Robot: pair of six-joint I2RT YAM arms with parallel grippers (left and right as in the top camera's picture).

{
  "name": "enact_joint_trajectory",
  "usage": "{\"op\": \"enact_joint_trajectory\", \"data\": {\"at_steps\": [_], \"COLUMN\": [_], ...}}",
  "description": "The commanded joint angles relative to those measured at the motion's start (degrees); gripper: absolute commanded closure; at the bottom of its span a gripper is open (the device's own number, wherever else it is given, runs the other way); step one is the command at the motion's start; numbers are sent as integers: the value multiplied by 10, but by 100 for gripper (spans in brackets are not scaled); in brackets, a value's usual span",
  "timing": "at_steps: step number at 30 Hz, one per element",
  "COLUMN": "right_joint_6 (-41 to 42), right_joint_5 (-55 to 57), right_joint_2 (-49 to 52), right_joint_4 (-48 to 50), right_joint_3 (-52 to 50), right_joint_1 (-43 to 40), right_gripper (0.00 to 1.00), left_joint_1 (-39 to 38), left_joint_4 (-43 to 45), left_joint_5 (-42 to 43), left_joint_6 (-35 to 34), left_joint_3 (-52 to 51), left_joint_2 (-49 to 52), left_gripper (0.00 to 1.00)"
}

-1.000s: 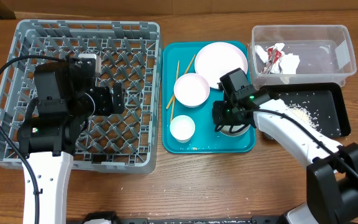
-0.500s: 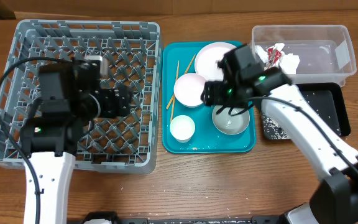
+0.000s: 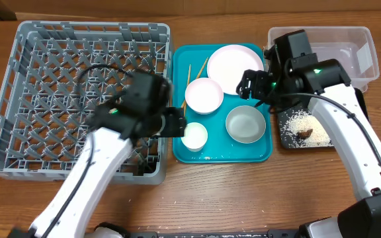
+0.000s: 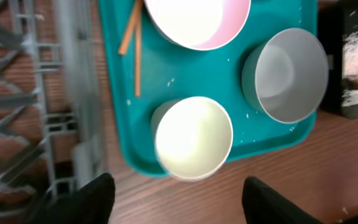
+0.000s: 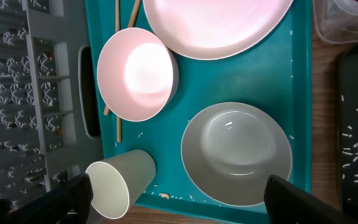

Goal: Sort waste into correct bins and load items into the dishwasher

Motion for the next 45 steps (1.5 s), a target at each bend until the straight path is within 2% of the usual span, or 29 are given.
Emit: {"op": "enact_joint_trajectory", "data": {"at_steps": [1, 7, 12, 16, 18, 20, 23, 27, 32, 34, 35, 38, 40, 45], "right_joint_6": [1, 1, 1, 1, 1, 1, 12, 9, -36, -55, -81, -72, -60, -61], "right_joint_5": [0, 1, 1, 1, 0, 0, -27, -124, -261, -338, -445, -556, -559, -559], "right_joint_2": [-5, -5, -5, -5, -5, -5, -5, -5, -5, -5, -5, 1, 6, 19], "right_joint_4": [-1, -7, -15, -15, -15, -15, -13, 17, 74, 108, 158, 259, 292, 319], "right_joint_3": [7, 7, 7, 6, 5, 5, 4, -10, -26, -36, -51, -75, -84, -89], "right_joint_1": [-2, -2, -2, -2, -2, -2, -3, -3, -3, -5, -10, -12, -9, 11], "right_gripper": [11, 11, 11, 12, 12, 12, 12, 15, 15, 15, 15, 15, 14, 14], "left_joint_1": [-39, -53, -53, -53, -53, -49, -29, 55, 156, 190, 217, 250, 259, 257], "left_joint_4": [15, -8, -9, -9, -9, -15, -48, -87, -113, -131, -151, -183, -196, -197], "left_joint_5": [-48, -76, -75, -75, -75, -74, -46, 176, 434, 494, 546, 627, 670, 696], "left_joint_6": [-73, -95, -99, -99, -99, -98, -77, 52, 163, 199, 234, 289, 313, 313], "left_joint_3": [19, 59, 66, 66, 68, 72, 98, 146, 152, 152, 152, 152, 152, 152], "left_joint_2": [66, 178, 229, 238, 237, 236, 236, 229, 229, 229, 229, 229, 229, 229], "left_gripper": [34, 36, 57, 70, 80, 80, 96, 96, 96, 96, 96, 96, 96, 96]}}
